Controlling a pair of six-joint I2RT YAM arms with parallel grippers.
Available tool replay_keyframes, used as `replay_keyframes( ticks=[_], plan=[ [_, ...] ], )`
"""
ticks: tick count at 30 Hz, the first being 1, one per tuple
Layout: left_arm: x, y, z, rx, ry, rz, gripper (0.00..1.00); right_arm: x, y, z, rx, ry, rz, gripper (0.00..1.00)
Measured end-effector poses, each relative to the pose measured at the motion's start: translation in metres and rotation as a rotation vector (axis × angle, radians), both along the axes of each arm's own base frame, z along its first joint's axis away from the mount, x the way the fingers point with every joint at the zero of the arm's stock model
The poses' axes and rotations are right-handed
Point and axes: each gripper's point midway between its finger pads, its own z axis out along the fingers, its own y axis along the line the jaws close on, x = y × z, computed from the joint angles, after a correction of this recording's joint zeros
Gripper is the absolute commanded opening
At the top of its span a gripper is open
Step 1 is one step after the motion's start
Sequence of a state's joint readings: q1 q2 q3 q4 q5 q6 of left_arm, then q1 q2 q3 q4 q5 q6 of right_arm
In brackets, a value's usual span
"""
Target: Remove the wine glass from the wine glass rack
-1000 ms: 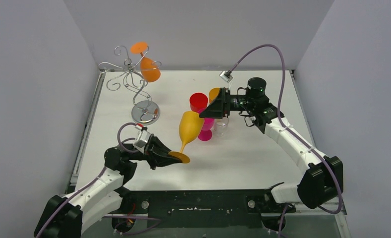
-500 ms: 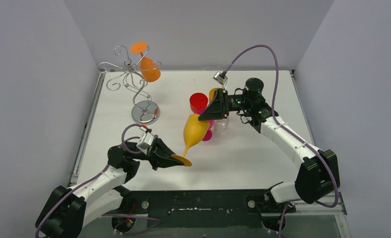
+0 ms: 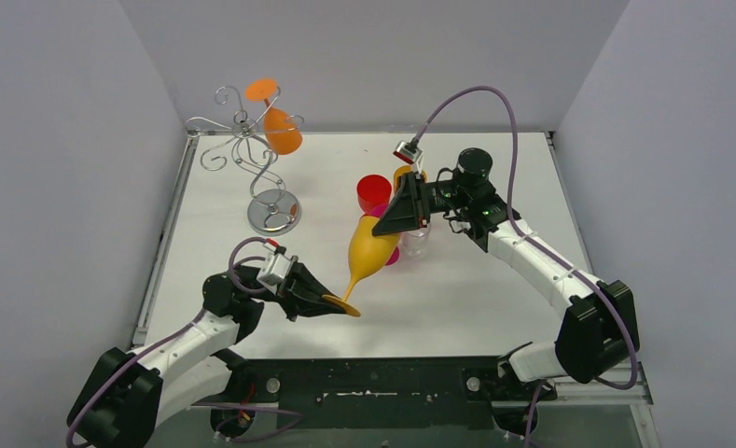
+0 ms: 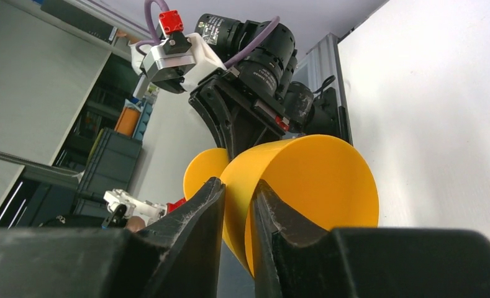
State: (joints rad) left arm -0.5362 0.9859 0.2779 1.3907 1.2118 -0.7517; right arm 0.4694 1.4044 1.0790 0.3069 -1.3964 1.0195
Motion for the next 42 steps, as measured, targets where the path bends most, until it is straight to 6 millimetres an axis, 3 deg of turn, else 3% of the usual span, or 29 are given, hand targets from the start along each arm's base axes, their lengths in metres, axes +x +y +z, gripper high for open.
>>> replay_keyframes(
  ticks=[6, 13, 14, 17, 20, 28, 33, 42],
  plan=[
    [-0.002, 0.000, -0.001, 0.015, -0.008, -0.018, 0.00, -0.005, -0.002, 0.003, -0.001, 0.025, 0.027, 0.01],
    [-0.001, 0.000, -0.001, 0.033, -0.015, -0.011, 0.00, -0.008, -0.002, 0.009, 0.011, 0.033, 0.035, 0.00],
    [-0.001, 0.000, -0.001, 0.038, -0.012, -0.016, 0.03, -0.009, -0.003, 0.010, 0.015, 0.031, 0.034, 0.00],
    [-0.001, -0.001, -0.001, 0.041, -0.012, -0.020, 0.23, -0.010, -0.003, 0.012, 0.022, 0.023, 0.030, 0.00],
    [0.005, -0.003, -0.002, 0.043, 0.029, 0.006, 0.34, -0.012, -0.001, 0.011, 0.025, 0.020, 0.025, 0.00],
    [0.015, -0.006, -0.009, 0.076, 0.132, 0.060, 0.42, -0.006, 0.001, 0.001, 0.003, 0.021, -0.011, 0.00],
    [0.018, -0.005, -0.011, 0.088, 0.160, 0.091, 0.58, -0.004, 0.002, -0.011, -0.034, 0.032, -0.033, 0.00],
    [0.032, -0.001, -0.017, 0.103, 0.145, 0.212, 0.64, 0.003, 0.001, -0.030, -0.122, 0.011, -0.086, 0.00]
  ],
)
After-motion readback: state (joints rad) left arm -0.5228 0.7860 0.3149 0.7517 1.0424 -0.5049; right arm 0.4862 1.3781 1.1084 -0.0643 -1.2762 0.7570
